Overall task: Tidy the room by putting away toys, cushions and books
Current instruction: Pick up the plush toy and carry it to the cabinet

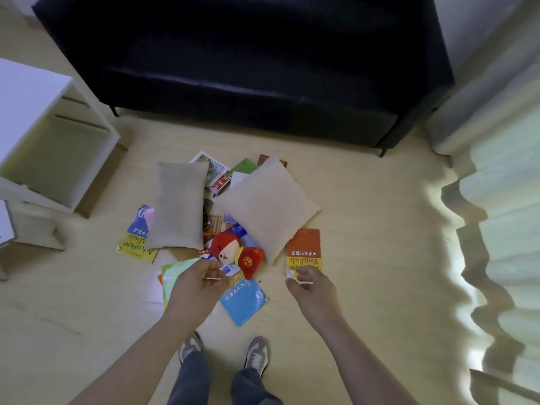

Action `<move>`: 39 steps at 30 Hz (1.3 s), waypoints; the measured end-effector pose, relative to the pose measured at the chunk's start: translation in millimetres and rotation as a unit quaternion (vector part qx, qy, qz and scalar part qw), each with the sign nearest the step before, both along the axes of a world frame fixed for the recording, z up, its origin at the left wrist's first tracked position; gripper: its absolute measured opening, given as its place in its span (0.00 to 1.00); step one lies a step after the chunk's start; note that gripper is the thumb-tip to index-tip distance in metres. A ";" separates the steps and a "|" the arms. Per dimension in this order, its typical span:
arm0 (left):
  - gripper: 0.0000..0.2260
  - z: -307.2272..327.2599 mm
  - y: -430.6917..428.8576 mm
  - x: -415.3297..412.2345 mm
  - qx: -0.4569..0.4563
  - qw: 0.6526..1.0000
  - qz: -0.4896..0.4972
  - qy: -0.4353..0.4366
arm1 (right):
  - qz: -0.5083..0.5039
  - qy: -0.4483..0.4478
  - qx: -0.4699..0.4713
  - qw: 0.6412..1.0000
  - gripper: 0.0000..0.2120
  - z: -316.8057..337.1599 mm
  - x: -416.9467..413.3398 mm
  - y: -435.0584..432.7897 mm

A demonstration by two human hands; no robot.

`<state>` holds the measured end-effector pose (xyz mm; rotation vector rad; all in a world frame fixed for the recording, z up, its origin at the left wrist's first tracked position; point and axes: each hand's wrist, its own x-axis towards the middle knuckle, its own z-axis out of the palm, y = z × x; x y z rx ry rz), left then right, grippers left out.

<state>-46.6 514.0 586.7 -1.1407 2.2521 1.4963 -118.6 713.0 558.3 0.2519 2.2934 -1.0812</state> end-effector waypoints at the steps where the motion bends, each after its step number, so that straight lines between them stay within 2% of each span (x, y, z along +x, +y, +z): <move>1: 0.08 -7.1 -4.5 -7.7 -0.001 1.000 -0.003 -0.003 | 0.002 0.000 0.007 1.000 0.17 -7.9 -8.6 -3.0; 7: 0.07 -57.7 -43.7 -49.1 -0.013 0.999 -0.028 -0.021 | 0.014 -0.018 0.038 0.999 0.17 -66.9 -40.8 -34.0; 14: 0.08 -144.7 -77.4 -82.7 -0.028 0.998 -0.041 -0.045 | 0.028 -0.042 0.080 0.996 0.18 -146.5 -68.5 -63.9; 19: 0.05 -210.7 -86.3 -83.1 -0.011 0.997 -0.047 -0.066 | 0.057 -0.050 0.105 0.992 0.19 -212.4 -87.0 -80.6; 28: 0.10 -344.5 -111.4 -68.4 -0.003 0.994 -0.034 -0.102 | 0.070 -0.059 0.130 0.987 0.21 -352.7 -97.9 -109.5; 33: 0.10 -418.9 -121.6 -56.3 0.012 0.993 -0.018 -0.119 | 0.087 -0.067 0.155 0.982 0.27 -440.8 -102.5 -124.4; 39: 0.09 -477.9 -132.8 -52.7 0.007 0.991 -0.029 -0.127 | 0.077 -0.074 0.164 0.981 0.31 -517.3 -110.2 -132.5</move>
